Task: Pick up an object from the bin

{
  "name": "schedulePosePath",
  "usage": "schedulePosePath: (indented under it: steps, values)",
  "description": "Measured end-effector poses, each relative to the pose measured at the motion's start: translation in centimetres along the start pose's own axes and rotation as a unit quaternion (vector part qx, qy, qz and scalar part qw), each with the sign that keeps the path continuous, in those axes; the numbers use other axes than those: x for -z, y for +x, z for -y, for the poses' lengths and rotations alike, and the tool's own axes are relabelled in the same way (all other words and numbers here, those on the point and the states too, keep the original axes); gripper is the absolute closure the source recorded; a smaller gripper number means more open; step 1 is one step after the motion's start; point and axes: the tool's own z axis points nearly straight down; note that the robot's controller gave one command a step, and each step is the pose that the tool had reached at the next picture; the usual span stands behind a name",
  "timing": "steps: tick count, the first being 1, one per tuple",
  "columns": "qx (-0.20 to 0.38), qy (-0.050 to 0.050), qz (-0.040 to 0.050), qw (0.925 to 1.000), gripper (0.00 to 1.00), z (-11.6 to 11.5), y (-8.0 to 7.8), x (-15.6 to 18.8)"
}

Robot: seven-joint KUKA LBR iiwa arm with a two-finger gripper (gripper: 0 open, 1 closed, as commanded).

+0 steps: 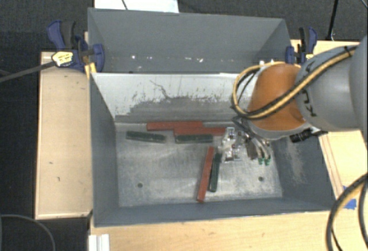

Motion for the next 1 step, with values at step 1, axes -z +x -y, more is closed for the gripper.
schedulePosePath:
  steps: [1]
  values:
    - [0.001,0.0,-0.0028,1.0,0.0,-0.02,0.2,-0.19]
